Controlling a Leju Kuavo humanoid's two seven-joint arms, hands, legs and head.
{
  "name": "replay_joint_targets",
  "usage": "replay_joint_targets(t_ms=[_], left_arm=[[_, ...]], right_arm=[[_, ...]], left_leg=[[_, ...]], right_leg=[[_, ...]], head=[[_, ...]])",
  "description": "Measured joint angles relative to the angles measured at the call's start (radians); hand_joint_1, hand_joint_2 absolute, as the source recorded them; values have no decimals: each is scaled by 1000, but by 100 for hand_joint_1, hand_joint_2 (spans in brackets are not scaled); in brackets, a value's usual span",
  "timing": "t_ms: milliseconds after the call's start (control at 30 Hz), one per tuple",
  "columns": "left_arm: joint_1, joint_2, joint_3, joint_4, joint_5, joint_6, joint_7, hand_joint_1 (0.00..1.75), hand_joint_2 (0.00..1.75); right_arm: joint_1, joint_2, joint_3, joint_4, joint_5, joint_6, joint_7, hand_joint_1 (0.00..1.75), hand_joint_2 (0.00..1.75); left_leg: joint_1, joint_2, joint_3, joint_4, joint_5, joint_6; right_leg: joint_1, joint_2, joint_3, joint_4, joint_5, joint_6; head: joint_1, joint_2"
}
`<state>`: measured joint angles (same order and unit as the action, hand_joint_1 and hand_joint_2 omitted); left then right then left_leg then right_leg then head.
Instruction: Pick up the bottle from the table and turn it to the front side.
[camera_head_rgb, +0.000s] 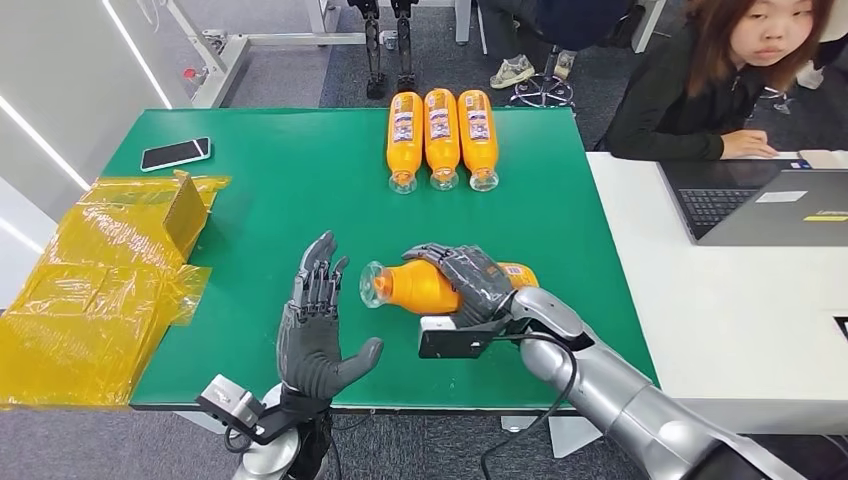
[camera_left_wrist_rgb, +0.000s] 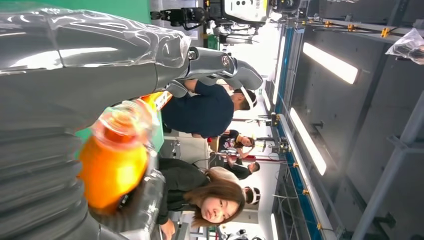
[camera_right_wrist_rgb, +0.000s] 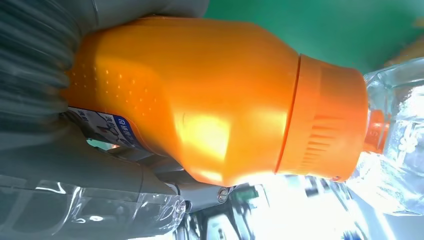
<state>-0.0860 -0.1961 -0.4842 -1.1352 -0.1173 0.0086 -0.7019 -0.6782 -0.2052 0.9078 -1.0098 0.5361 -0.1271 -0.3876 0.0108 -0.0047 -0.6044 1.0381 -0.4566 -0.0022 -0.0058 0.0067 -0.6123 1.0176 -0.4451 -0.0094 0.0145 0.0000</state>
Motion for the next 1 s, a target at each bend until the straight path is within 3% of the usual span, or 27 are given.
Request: replay_joint_targets(t_ms=[233, 500, 700, 1000], left_arm=[[-12, 2, 2, 0, -7, -31, 0, 0, 175], [-23, -4, 3, 2, -22, -45, 0, 0, 175], [-45, -23, 8, 18, -48, -32, -1, 0, 175], [-61, -37, 25, 24, -43, -74, -2, 0, 175]], right_arm=[[201, -38, -141, -289, 94, -1, 28, 175, 175], [323, -49, -205, -438, 172, -12, 41, 175, 175], [409, -7, -221, -506, 260, -3, 74, 175, 175], [452, 34, -252, -520, 248, 21, 33, 175, 175]], left_leg=[[0, -1, -2, 0, -1, 0], [0, -1, -3, 0, -1, 0], [0, 0, -4, -1, -1, 0], [0, -1, -4, -1, -1, 0]], right_leg=[[0, -1, -2, 0, 0, 0], [0, -1, -3, 0, 0, 0], [0, -1, -3, 0, -1, 0], [0, -1, -3, 0, -1, 0]], head=[[0, 0], [0, 0], [0, 0], [0, 0]])
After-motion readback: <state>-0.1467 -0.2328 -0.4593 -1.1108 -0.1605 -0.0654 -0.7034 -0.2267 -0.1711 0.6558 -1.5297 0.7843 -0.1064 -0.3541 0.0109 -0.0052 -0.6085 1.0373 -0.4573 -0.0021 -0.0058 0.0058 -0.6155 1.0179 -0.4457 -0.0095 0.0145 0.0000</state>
